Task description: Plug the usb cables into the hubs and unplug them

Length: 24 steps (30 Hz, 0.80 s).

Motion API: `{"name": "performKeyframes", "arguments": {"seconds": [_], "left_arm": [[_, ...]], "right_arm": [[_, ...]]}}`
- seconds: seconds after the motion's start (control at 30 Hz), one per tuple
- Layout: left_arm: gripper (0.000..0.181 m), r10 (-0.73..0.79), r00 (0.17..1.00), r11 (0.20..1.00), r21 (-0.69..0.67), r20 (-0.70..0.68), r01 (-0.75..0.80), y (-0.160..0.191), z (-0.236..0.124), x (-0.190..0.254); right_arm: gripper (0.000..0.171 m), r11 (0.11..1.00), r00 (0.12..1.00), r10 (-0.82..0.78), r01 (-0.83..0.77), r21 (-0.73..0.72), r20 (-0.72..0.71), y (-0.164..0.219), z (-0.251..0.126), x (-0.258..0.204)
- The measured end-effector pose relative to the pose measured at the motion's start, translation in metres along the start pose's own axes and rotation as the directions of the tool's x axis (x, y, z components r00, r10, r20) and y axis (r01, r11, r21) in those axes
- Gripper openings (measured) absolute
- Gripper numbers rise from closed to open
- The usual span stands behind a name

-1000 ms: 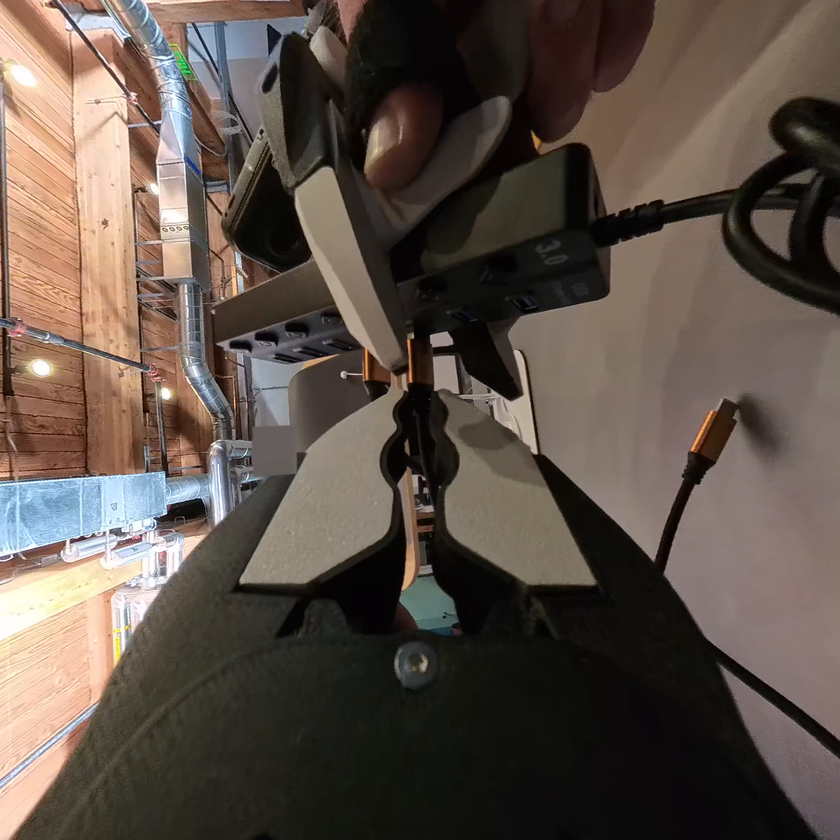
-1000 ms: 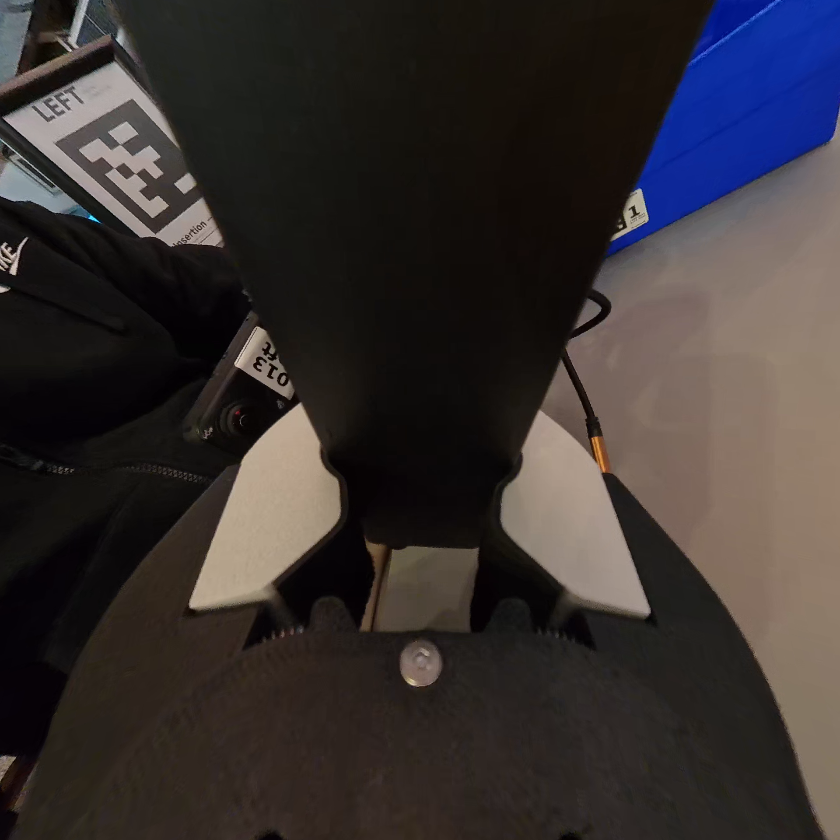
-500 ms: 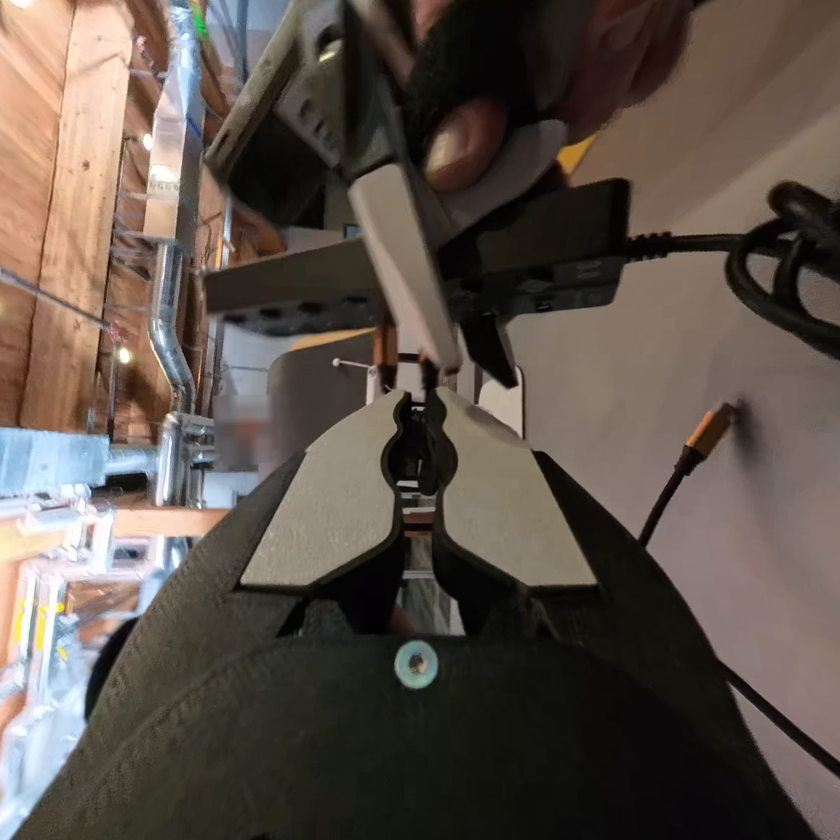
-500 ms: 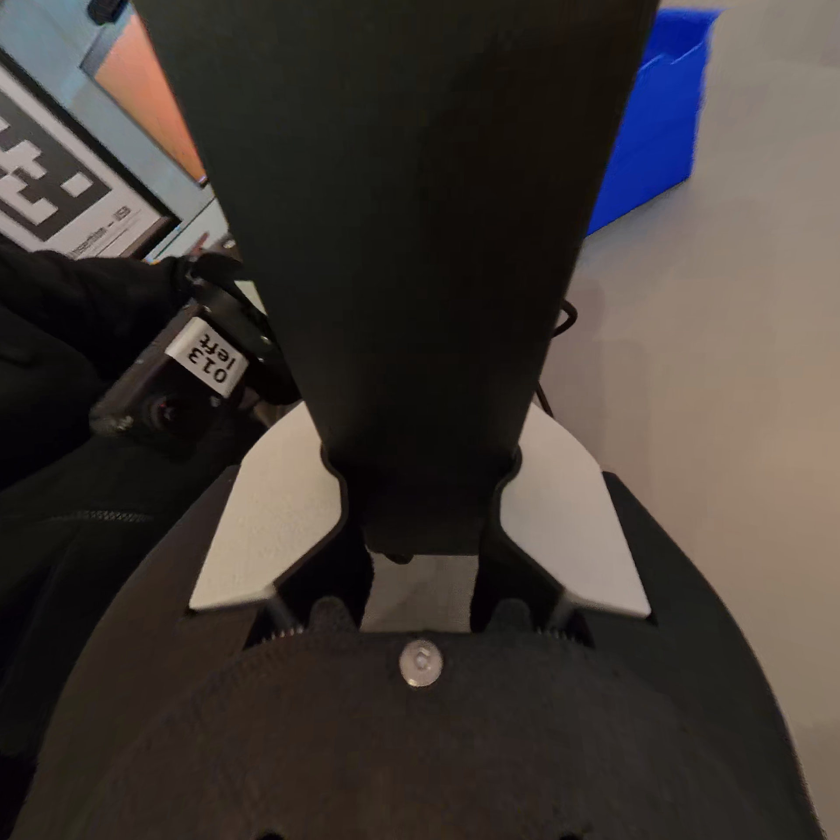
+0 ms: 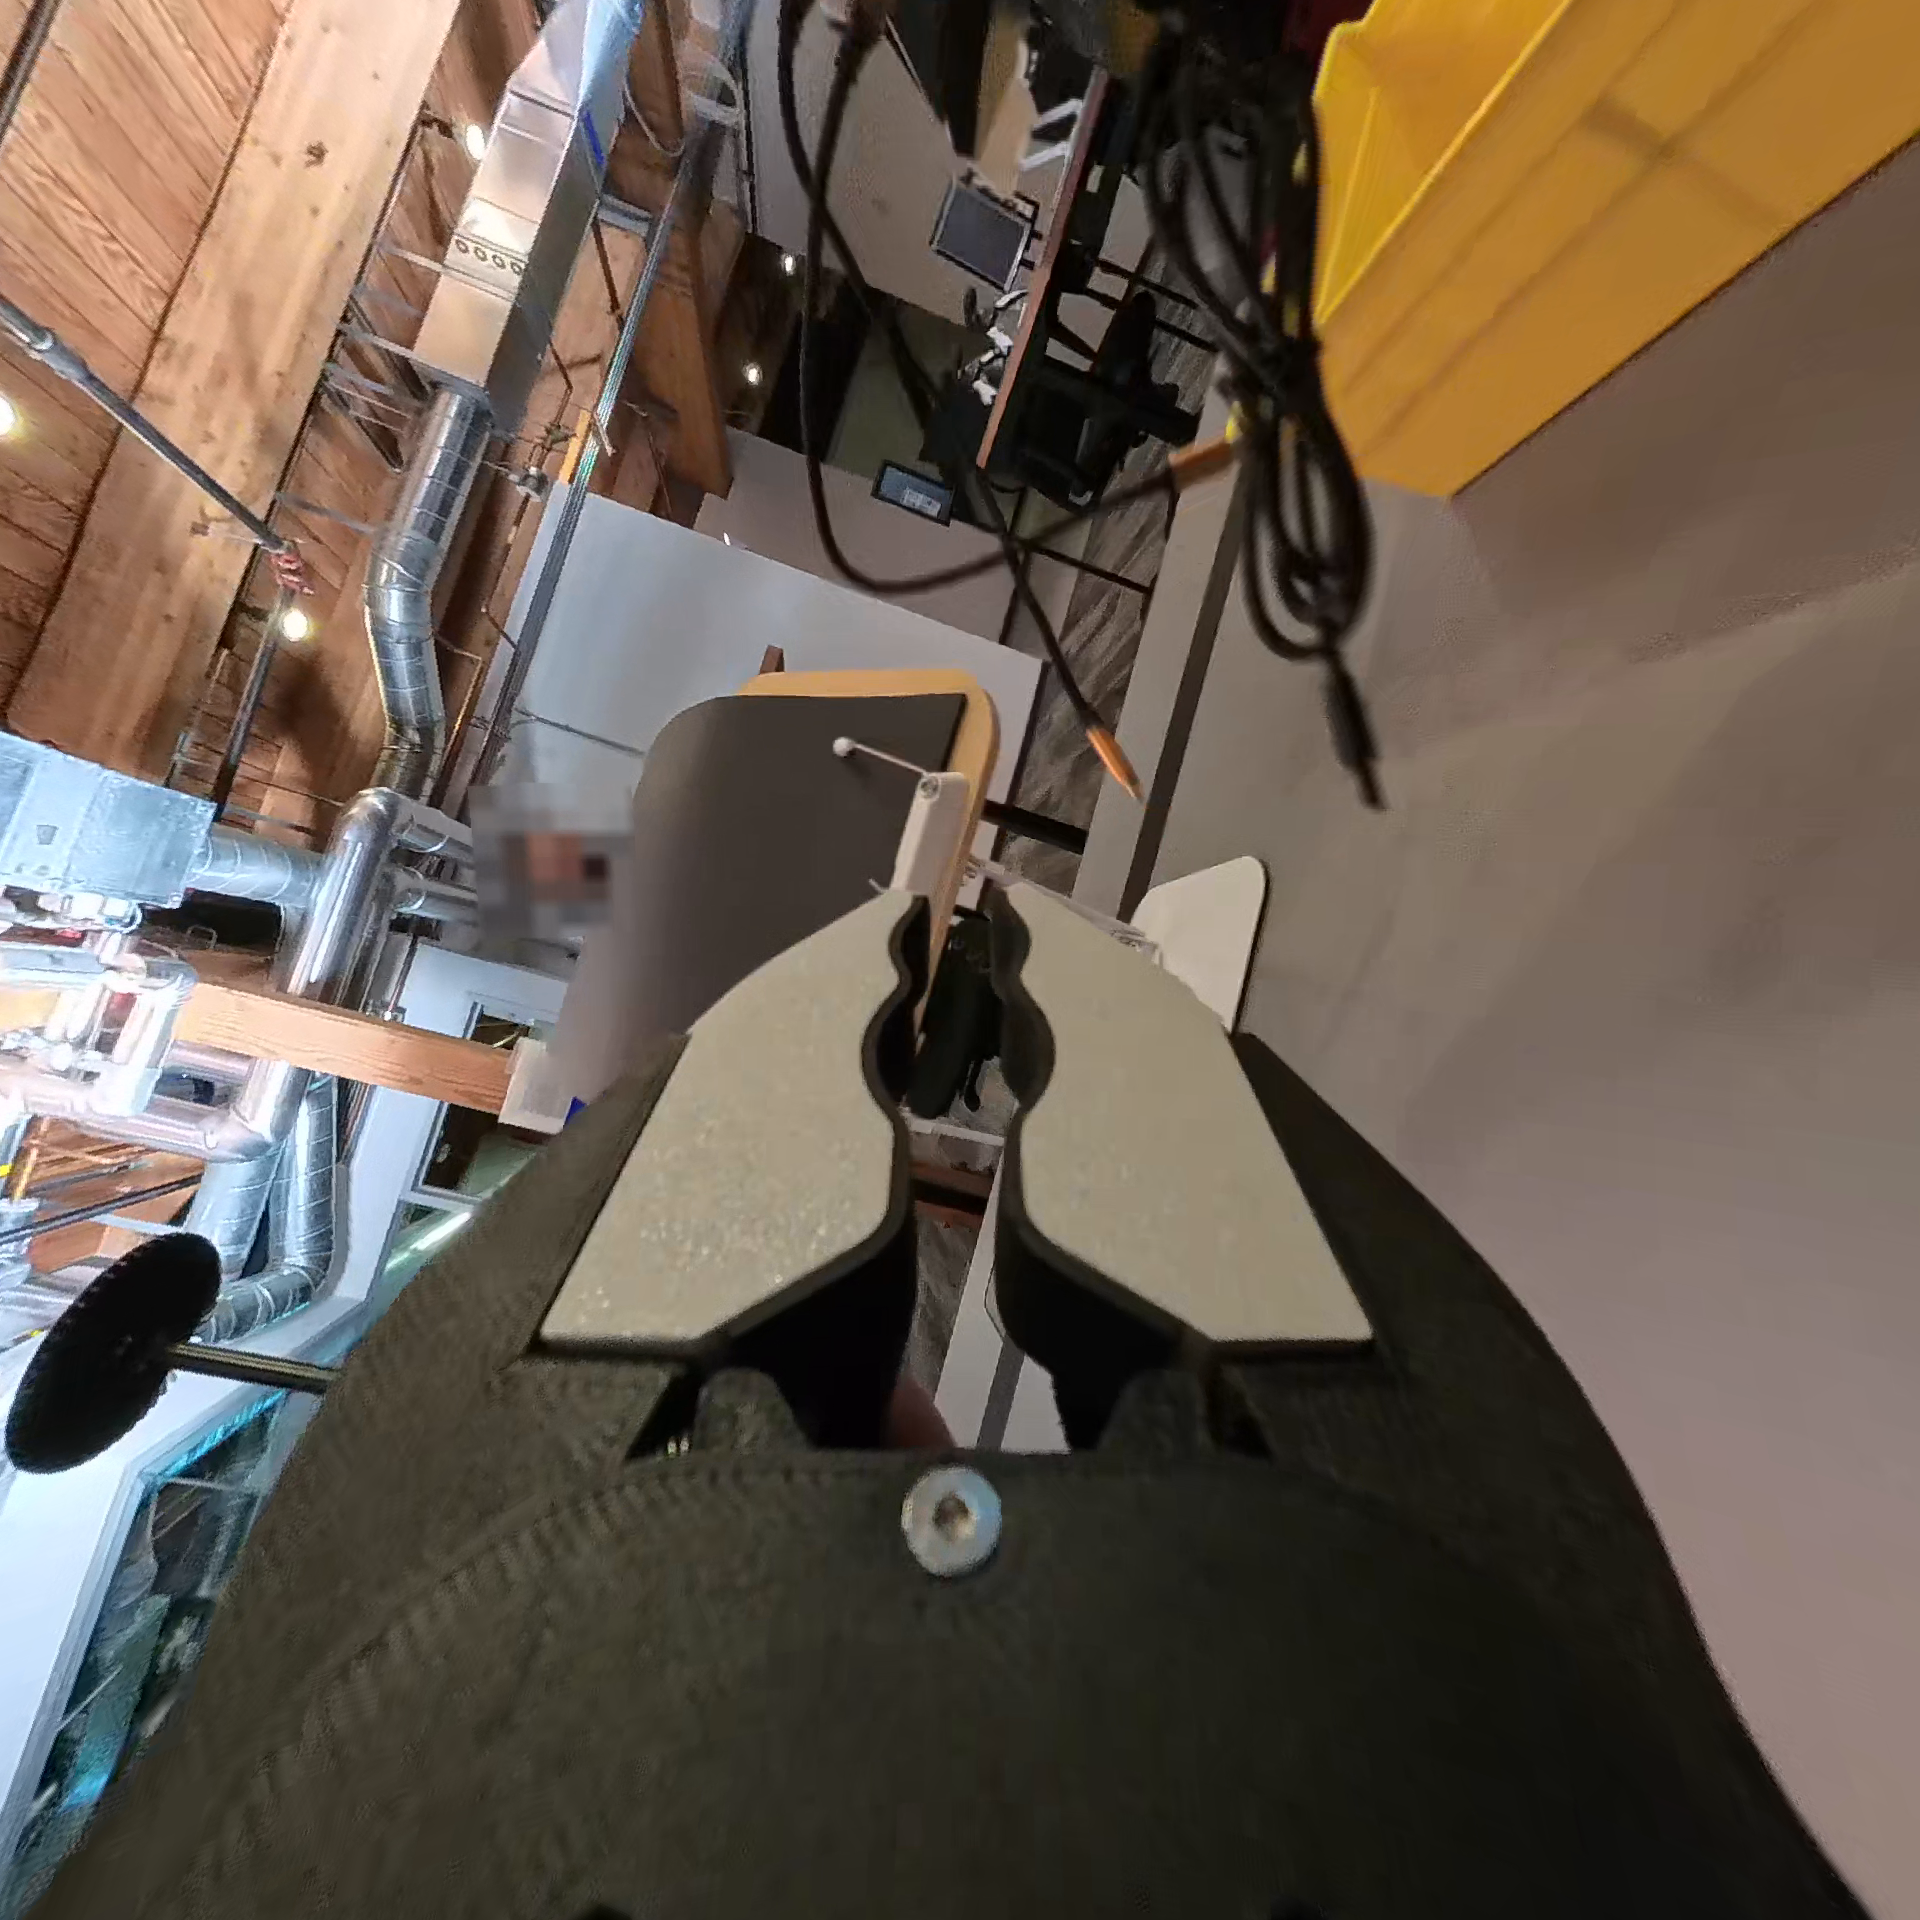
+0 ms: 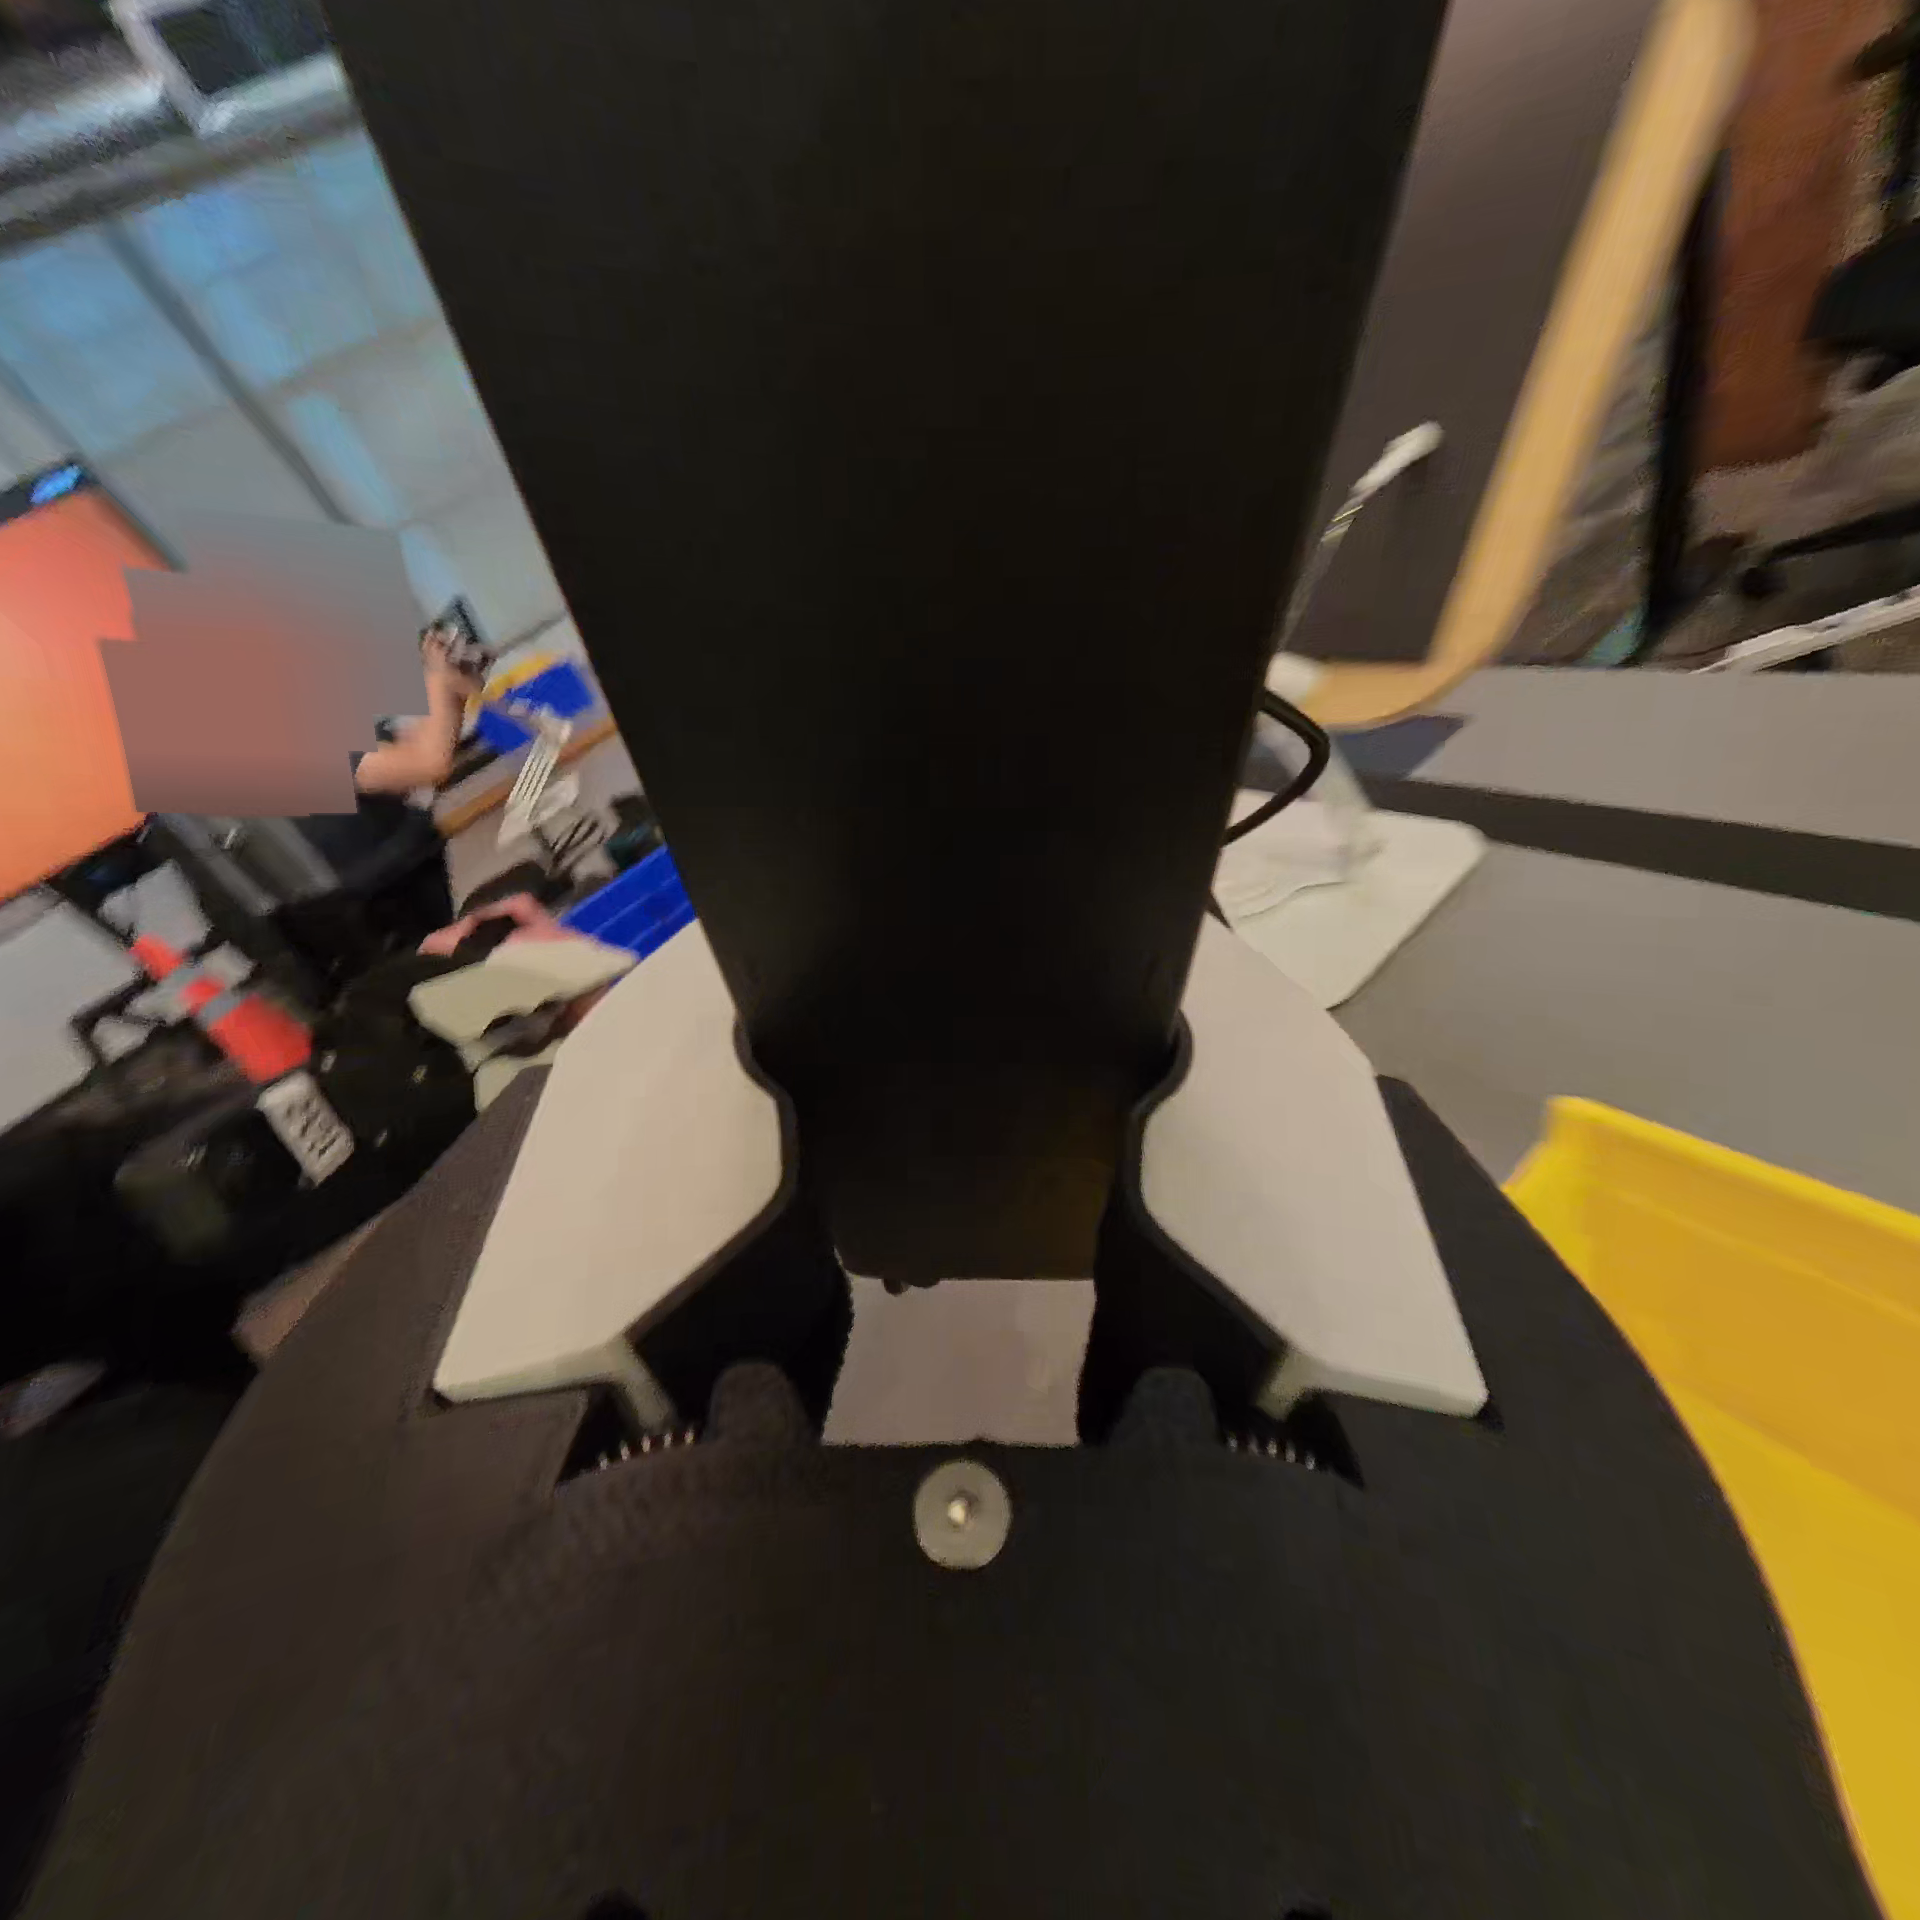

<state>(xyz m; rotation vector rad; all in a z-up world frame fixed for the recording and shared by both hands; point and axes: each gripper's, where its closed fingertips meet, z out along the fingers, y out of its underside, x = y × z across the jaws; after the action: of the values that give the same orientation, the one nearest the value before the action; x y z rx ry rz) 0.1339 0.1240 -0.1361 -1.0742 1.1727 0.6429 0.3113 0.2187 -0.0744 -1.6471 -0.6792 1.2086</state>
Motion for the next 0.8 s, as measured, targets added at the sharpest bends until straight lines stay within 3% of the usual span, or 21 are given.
{"name": "performKeyframes", "arguments": {"seconds": [0.13,0.3,0.43,0.57,0.73,0.8], "left_arm": [[0.01,0.001,1.0,1.0,-0.005,-0.029,-0.001,0.001,0.001,0.012],[0.011,-0.001,0.998,1.0,-0.014,-0.07,0.0,0.004,0.005,0.026],[0.012,0.001,0.995,1.0,-0.022,-0.096,-0.003,0.006,0.007,0.035],[0.012,-0.002,0.992,0.999,-0.033,-0.126,-0.002,0.009,0.008,0.044],[0.013,0.006,0.989,0.999,-0.038,-0.145,-0.012,0.011,0.008,0.05],[0.013,0.005,0.989,0.999,-0.04,-0.146,-0.011,0.012,0.008,0.051]], "right_arm": [[0.065,0.984,0.98,0.121,-0.098,0.148,-0.156,-0.014,-0.043,0.067],[0.065,0.952,0.911,0.296,-0.259,0.162,-0.287,0.025,-0.069,0.126],[0.066,0.936,0.849,0.342,-0.344,0.07,-0.401,0.064,-0.067,0.152],[0.064,0.923,0.803,0.27,-0.373,-0.096,-0.531,0.098,-0.063,0.166],[0.064,0.882,0.741,0.055,-0.35,-0.315,-0.669,0.121,-0.07,0.177],[0.074,0.865,0.729,0.024,-0.358,-0.352,-0.684,0.128,-0.073,0.181]]}}
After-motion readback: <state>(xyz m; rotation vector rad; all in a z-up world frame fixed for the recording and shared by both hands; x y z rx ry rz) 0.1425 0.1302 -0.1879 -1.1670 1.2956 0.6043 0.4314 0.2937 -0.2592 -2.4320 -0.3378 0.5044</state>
